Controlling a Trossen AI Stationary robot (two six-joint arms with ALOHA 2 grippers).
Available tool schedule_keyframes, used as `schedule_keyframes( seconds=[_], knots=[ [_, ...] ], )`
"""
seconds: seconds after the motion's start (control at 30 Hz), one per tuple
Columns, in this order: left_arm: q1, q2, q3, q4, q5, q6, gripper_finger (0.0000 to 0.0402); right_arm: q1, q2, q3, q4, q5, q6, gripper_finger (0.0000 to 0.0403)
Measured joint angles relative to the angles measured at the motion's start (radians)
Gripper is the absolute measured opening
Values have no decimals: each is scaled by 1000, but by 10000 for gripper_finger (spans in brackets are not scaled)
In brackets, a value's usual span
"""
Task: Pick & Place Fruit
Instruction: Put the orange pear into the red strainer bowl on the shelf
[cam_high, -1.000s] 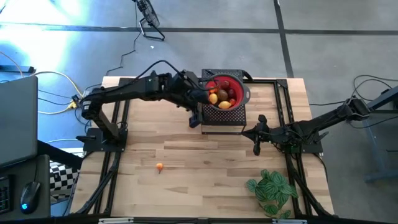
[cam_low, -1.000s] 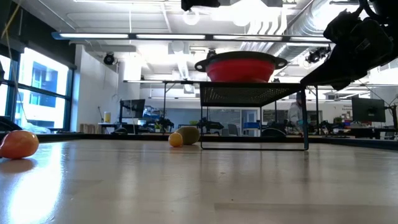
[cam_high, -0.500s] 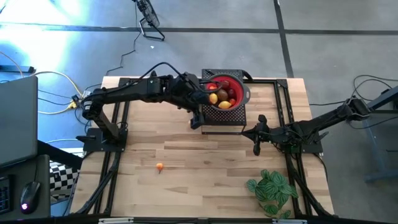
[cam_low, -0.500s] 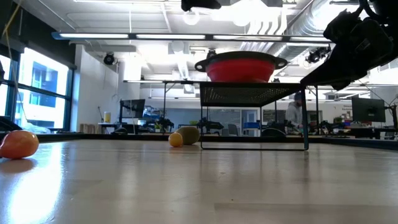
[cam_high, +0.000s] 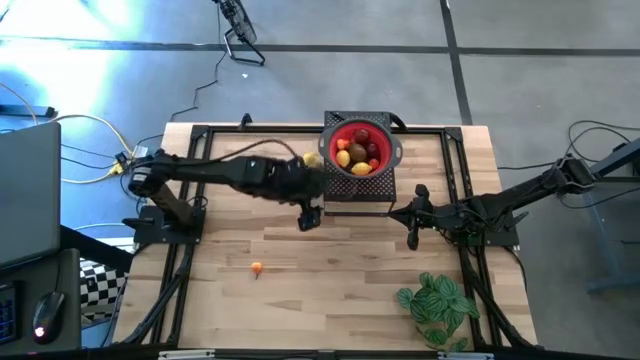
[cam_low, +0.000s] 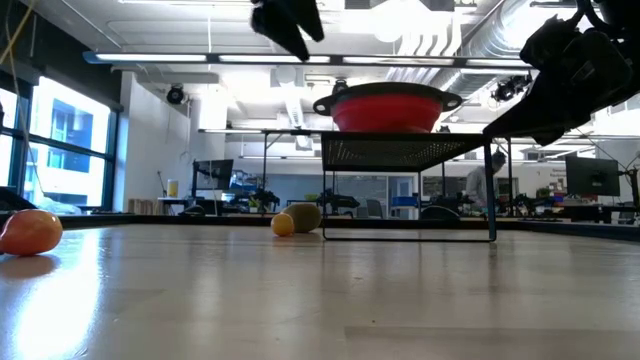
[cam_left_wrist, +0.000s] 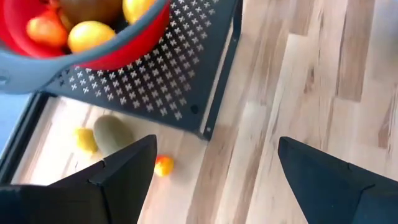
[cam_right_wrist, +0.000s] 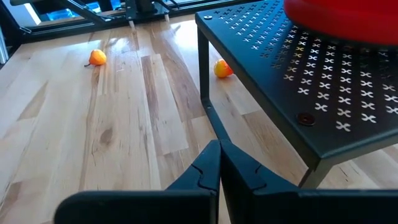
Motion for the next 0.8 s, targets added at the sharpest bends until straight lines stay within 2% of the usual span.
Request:
schedule_keyframes(
  seconds=[0.17,0.33,0.6,0.8],
  knots=[
    [-71,-52,-106,57,-104,-28,330,0,0,0,0,1,-1,2],
    [-126,-150,-286,263,-139,-46,330,0,0,0,-1,-1,-1,2],
    [-127,-320,-618,538,-143,-116,330,0,0,0,11,-2,2,2],
    [-128,-390,-827,671,-239,-182,330,0,0,0,22,-2,2,2]
  ],
)
